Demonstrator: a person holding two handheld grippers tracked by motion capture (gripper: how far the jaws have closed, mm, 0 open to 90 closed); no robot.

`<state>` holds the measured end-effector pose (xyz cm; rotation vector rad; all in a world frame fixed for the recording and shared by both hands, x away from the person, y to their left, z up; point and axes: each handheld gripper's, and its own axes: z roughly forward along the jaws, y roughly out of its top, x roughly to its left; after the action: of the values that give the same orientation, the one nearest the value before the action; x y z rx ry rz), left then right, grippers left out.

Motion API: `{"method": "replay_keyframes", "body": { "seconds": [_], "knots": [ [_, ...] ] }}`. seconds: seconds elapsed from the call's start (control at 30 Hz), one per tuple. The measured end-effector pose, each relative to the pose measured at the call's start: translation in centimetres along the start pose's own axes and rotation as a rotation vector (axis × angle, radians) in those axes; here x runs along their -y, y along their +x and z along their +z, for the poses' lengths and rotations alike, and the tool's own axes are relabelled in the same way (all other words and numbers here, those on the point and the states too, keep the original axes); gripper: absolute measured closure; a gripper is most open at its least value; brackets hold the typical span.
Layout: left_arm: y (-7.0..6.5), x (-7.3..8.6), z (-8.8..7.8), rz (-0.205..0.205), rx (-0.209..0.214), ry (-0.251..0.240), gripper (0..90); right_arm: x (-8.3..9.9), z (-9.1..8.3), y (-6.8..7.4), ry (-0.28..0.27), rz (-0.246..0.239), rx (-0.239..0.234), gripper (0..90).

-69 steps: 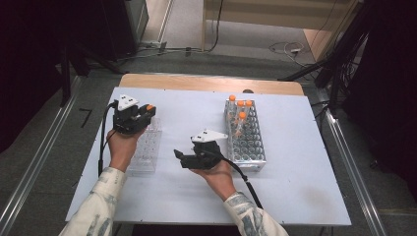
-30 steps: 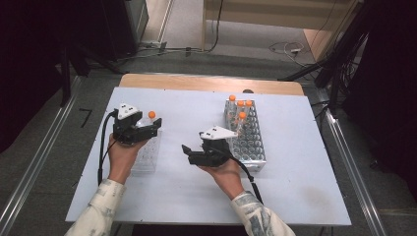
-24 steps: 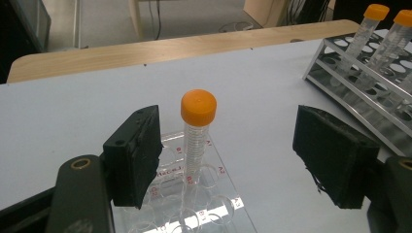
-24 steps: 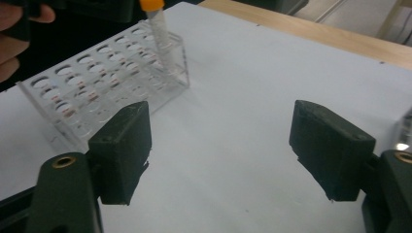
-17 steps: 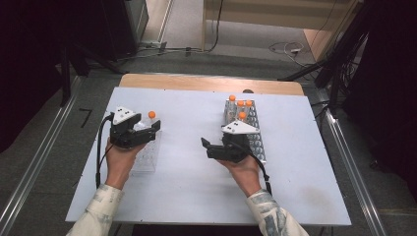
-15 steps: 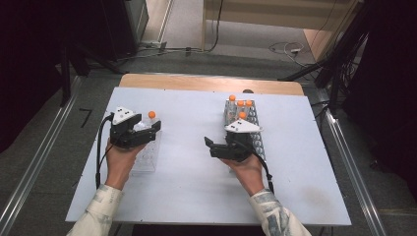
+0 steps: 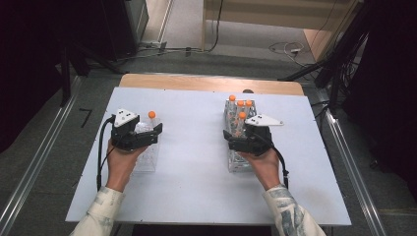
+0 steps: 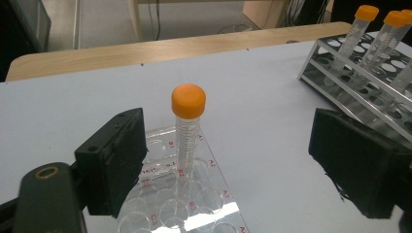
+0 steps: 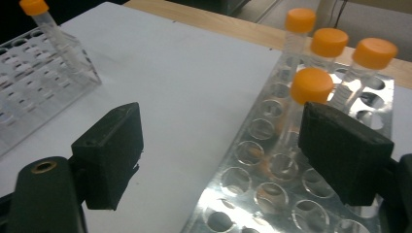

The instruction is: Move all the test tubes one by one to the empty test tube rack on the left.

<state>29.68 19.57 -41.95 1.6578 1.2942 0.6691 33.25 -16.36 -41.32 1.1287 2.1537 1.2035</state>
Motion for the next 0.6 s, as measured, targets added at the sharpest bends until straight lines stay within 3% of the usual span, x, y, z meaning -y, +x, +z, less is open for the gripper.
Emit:
{"method": "replay_keyframes", "body": {
  "seconds": [0.13, 0.4, 0.5, 0.6],
  "knots": [
    [0.1, 0.1, -0.1, -0.018, 0.003, -0.009, 12.5, 0.2, 0.1, -0.9, 0.01, 0.003, 0.031, 17.6],
    [-0.1, 0.4, -0.1, -0.031, 0.012, -0.02, 12.5, 0.1, 1.4, -2.5, 0.038, 0.061, 0.107, 12.0],
    [-0.2, 0.5, 0.0, -0.03, 0.01, -0.019, 12.5, 0.2, 2.2, -2.8, 0.059, 0.045, 0.122, 17.1],
    [-0.2, 0.6, 0.0, -0.025, 0.004, -0.02, 12.5, 0.1, 2.5, -3.3, 0.055, 0.059, 0.1, 26.5]
  ]
}}
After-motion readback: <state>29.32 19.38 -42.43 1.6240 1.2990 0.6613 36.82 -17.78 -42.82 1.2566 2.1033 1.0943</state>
